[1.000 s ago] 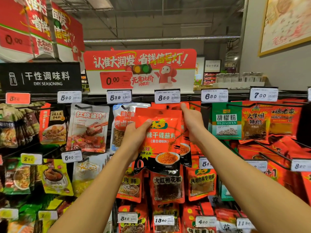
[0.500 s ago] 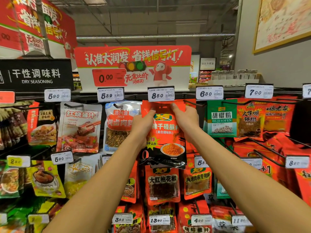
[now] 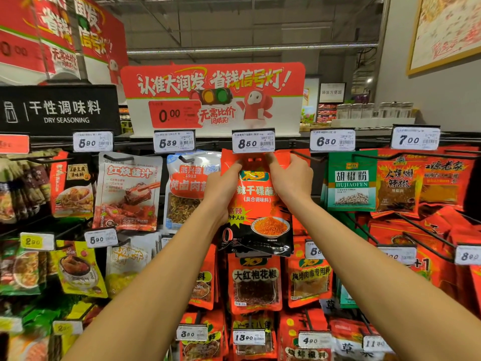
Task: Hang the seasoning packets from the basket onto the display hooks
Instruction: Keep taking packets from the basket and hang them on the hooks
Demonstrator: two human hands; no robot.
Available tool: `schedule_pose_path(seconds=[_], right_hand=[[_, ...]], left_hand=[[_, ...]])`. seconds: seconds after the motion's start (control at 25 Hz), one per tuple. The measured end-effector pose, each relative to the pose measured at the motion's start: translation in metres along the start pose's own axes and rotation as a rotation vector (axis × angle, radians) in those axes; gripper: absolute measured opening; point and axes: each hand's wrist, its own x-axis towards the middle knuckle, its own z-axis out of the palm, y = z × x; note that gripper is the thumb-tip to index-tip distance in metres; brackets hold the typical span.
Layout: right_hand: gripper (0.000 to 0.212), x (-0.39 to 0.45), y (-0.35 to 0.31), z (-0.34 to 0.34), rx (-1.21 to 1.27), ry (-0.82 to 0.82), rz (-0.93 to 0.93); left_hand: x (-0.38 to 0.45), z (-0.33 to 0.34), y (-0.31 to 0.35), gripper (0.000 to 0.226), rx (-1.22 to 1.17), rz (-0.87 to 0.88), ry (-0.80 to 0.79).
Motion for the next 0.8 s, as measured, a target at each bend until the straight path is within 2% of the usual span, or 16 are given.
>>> schedule_pose_path(seconds=[0.2, 0.36, 0.44, 0.52, 0.56, 0.6, 0.64, 0.68, 0.8], right_hand=[[0.041, 0.005, -0.006, -0.003, -0.013, -0.01, -0.01], [0.047, 0.007, -0.002, -0.001, -0.024, -0.063, 0.035], [0.055, 0.004, 0.0, -0.003, -0.031, -0.104, 0.067], [0.057, -0.007, 0.007, -0.008, 0.025, -0.132, 0.098], [0.056, -0.017, 0.013, -0.01, 0.072, -0.156, 0.111], [0.055, -0.03, 0.022, -0.012, 0.11, -0.188, 0.113], [0.055, -0.046, 0.03, -0.012, 0.128, -0.232, 0.102], [0.056, -0.059, 0.035, -0.011, 0.125, -0.267, 0.081], [0.051, -0.058, 0.039, -0.003, 0.094, -0.266, 0.06]], left_hand=[[0.006, 0.005, 0.009, 0.035, -0.017, -0.057, 0.016], [0.002, 0.003, 0.001, 0.031, 0.012, -0.024, 0.055], [-0.005, 0.001, -0.006, 0.026, 0.086, 0.092, 0.116], [-0.014, -0.006, -0.018, 0.022, 0.25, 0.299, 0.178], [-0.022, -0.012, -0.028, 0.023, 0.341, 0.377, 0.194], [-0.03, -0.019, -0.04, 0.035, 0.427, 0.419, 0.184], [-0.036, -0.025, -0.053, 0.046, 0.475, 0.426, 0.14], [-0.039, -0.029, -0.064, 0.046, 0.474, 0.398, 0.087], [-0.027, -0.029, -0.073, 0.022, 0.354, 0.265, 0.0]])
